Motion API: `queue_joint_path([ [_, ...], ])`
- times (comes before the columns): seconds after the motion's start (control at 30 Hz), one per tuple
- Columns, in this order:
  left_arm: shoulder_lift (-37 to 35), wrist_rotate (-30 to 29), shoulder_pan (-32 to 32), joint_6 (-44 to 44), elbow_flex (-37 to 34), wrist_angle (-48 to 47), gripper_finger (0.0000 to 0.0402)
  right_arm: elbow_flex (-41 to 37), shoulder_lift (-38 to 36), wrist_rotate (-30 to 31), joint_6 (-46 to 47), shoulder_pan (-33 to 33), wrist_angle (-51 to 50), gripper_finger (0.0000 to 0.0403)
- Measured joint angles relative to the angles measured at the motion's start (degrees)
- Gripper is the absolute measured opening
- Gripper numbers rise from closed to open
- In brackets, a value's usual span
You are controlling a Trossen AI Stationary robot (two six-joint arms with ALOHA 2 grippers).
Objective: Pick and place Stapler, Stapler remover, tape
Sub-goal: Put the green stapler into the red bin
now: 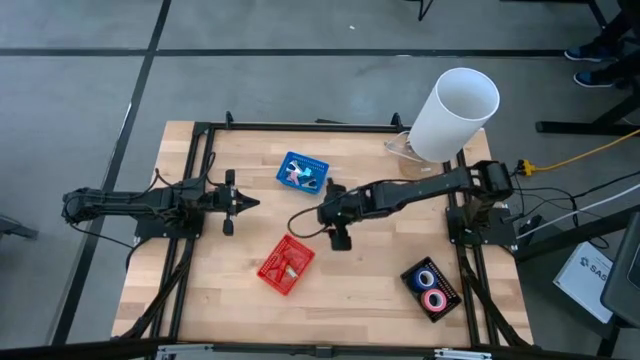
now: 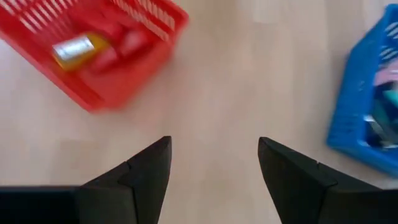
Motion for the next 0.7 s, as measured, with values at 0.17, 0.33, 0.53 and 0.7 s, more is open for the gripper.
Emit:
queue_joint_path([
  [0.17,-0.01,0.00,0.00,-0.01,0.00,0.05,0.0011,-5.62,-2.86,-0.06,-11.59,-3.96,2.09,0.0240],
  [0.33,-0.02,-0.02,0.02,0.00,0.00,0.03,0.0012,-10.62,-4.67,-0.05,-31.19,-7.73,3.71,0.0239],
  [0.53,-0.02,-0.01,-0.01,0.00,0.01,-0.08,0.0009,-13.53,-4.78,5.05,-56.97,-11.36,7.23,0.0239],
  [0.7,-0.02,-0.02,0.01,0.01,0.00,0.06,0.0013,-15.16,-4.78,-2.67,-63.54,-13.47,6.27,0.0239],
])
